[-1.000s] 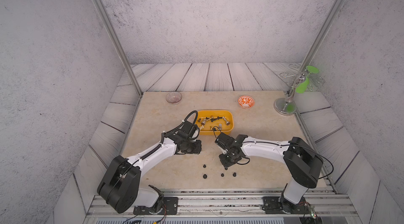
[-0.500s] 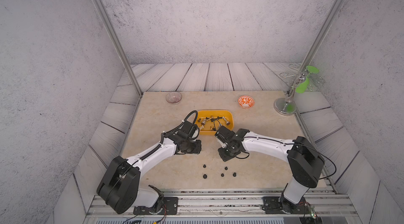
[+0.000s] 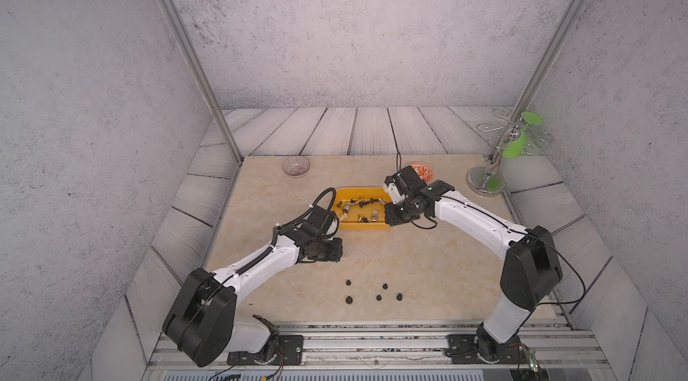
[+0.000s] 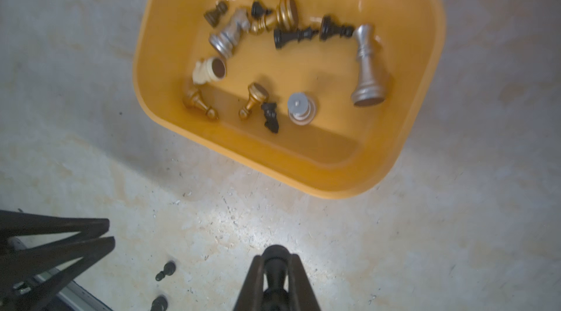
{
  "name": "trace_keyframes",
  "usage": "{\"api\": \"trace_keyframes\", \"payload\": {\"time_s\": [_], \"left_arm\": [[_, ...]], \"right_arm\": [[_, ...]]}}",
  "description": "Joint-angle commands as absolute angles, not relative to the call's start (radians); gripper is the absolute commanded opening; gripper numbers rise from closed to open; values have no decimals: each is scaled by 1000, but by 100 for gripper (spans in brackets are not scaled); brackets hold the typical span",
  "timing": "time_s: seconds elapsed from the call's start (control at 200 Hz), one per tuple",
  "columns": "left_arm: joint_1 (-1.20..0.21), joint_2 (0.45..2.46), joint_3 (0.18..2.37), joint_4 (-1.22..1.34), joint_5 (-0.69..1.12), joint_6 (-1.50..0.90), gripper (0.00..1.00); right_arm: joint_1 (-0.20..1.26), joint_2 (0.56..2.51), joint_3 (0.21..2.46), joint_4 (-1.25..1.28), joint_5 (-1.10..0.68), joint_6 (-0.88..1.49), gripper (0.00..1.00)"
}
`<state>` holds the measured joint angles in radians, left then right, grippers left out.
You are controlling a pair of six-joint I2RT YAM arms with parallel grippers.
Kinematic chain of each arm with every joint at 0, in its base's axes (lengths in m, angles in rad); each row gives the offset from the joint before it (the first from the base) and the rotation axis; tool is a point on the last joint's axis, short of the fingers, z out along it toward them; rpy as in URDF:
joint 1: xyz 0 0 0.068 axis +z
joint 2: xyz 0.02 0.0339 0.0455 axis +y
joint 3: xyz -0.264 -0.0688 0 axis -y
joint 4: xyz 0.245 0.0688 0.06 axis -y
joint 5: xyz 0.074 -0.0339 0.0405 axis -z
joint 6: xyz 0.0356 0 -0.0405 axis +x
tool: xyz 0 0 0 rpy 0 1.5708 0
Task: Put the chess pieces into the storage box
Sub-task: Pick up the chess piece at the center of the board, then place the chess piece in the storage box.
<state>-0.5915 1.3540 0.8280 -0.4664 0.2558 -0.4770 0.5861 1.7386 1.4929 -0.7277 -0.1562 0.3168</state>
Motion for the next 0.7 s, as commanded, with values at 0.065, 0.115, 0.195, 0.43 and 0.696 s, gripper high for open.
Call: {"api": "trace_keyframes", "payload": {"time_s": [0.065, 0.115, 0.195, 0.43, 0.696], "left_arm": [[-598, 1321, 813, -473, 256, -489, 25], [-598, 1314, 808, -471, 256, -491, 24], [-598, 1307, 799, -469, 261, -495, 24], [-600, 1295, 782, -459, 268, -506, 25], [-603, 1286, 766, -452, 270, -512, 24]], "right_arm": [[538, 1895, 1670, -785, -199, 242, 13], [530, 1935, 1726, -802, -196, 231, 13], [517, 2001, 1810, -824, -195, 218, 14], [504, 2167, 2005, -907, -186, 199, 13], [496, 2237, 2022, -907, -205, 219, 15]]}}
